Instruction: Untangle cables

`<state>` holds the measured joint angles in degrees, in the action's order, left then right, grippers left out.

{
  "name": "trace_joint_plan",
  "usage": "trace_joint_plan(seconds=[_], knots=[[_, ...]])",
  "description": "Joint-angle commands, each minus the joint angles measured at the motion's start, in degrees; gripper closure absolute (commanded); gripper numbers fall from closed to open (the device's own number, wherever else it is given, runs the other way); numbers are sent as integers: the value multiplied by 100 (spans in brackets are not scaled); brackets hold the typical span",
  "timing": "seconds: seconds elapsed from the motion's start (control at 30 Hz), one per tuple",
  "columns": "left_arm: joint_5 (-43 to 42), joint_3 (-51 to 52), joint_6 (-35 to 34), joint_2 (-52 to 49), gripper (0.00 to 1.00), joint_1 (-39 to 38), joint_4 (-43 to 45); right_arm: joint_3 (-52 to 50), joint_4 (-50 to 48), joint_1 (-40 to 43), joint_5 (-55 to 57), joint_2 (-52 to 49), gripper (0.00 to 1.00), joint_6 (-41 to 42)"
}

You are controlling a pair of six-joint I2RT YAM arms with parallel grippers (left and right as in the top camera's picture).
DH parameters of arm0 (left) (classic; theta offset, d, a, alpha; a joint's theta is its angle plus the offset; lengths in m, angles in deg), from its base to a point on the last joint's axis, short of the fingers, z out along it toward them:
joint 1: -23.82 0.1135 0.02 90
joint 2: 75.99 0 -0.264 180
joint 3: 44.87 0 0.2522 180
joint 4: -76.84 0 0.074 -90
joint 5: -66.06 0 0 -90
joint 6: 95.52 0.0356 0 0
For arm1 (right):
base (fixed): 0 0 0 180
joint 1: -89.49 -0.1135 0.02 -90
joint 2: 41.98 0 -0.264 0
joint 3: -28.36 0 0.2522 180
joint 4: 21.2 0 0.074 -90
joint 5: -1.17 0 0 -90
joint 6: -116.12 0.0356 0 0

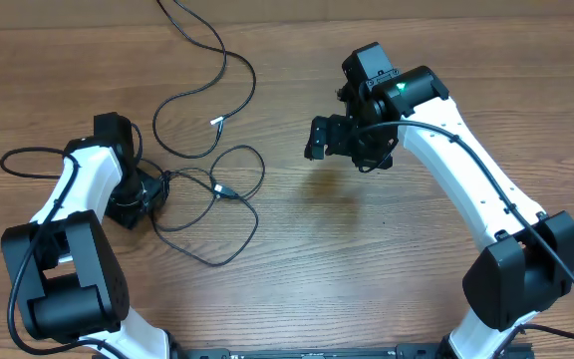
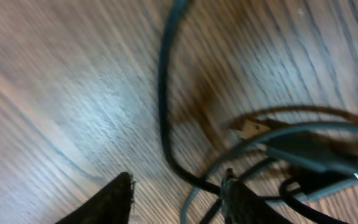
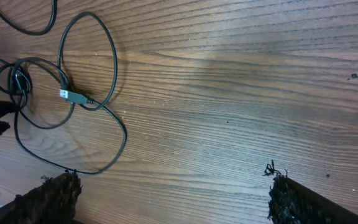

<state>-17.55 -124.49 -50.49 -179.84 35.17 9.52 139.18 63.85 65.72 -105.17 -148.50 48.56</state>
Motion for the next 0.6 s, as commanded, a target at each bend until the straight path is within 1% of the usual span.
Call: trace_joint_plan(seconds=[0.0,0.07,0.1,0.23,0.43,0.53,0.57], knots=[[-1047,59,651,9,49,-15,-11,-26,-50,-28,-55,-13,2,2],[-1569,61,868,9,48,-37,-4,-26,-76,-28,-55,-13,2,2],[-1696,61,933,9,48,-59,2,-26,-81,-28,-55,-13,2,2],[-1537,61,938,9,50,-133,-11,-26,-59,-28,-55,-13,2,2],[-1215,61,743,9,54,-133,28,-26,-52,-33,-155,-13,2,0],[-1073,61,728,9,68,-131,31,-26,-52,-33,-179,-13,2,0],[-1054,61,730,9,75,-131,28,-26,-52,-33,-179,-13,2,0]])
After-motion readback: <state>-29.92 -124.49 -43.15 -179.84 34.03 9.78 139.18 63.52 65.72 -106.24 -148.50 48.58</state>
